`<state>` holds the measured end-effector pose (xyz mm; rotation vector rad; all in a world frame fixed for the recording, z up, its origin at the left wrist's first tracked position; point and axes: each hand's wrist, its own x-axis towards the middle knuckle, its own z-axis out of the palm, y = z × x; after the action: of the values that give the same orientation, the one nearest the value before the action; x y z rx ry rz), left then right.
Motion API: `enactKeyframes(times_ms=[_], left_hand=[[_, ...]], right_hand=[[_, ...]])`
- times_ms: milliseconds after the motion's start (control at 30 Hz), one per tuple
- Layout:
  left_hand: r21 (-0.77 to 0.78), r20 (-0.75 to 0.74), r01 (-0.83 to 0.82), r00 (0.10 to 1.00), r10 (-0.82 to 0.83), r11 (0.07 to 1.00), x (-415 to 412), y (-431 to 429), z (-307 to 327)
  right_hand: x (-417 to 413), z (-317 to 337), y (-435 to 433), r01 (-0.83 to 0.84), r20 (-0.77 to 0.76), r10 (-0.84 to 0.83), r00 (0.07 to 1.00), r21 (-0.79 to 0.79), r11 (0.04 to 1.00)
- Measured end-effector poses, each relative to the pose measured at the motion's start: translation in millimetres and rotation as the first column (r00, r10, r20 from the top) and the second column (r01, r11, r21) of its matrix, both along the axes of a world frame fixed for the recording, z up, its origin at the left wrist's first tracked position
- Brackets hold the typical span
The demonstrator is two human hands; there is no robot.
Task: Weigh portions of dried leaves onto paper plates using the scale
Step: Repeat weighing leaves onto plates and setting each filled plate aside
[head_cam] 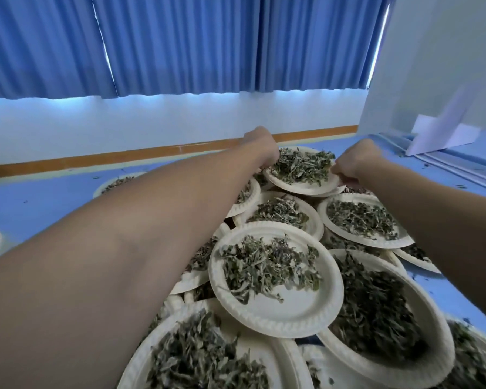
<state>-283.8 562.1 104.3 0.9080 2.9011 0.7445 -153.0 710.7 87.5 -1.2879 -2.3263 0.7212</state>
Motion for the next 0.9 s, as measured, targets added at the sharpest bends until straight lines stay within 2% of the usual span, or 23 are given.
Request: enactKeyframes(times_ms=[100, 233, 433, 533, 733, 900], left_hand=[[0.013, -0.011, -0.008, 1.000, 0.008, 1.000, -14.8, 1.5, -3.5], [-0.060, -0.013, -0.023, 1.000, 0.022, 0.998, -32.1, 2.7, -15.3], [-0.074, -0.023, -0.018, 1.000, 0.016, 0.997, -39.0, -5.1, -17.2], [-0.008, -0.019, -0.012, 1.000, 0.012, 1.000, -40.1, -15.6, -9.7], [0.074, -0.071, -0.036, 0.997, 0.041, 0.997, -37.5, -77.3, 12.9], [0.007, -0.098, -0.071, 0.993, 0.072, 0.997, -23.8, -166.9, 29.3]], right_hand=[[-18.1, -3.6, -1.0, 0.019, 0.033, -0.017, 0.999, -0.033, 0.999], [-36.0, -14.3, -1.7, 0.004, 0.067, -0.003, 0.998, -0.015, 1.000], [-47.5, -31.7, -2.8, -0.038, 0.016, 0.037, 0.999, 0.089, 0.995], [-44.5, -27.2, -0.9, -0.015, -0.032, 0.020, 0.999, 0.132, 0.991], [-21.3, 1.6, -20.7, -0.030, -0.151, 0.052, 0.987, 0.142, 0.989], [-2.9, 30.6, -85.8, -0.163, -0.196, 0.185, 0.963, 0.122, 0.979]])
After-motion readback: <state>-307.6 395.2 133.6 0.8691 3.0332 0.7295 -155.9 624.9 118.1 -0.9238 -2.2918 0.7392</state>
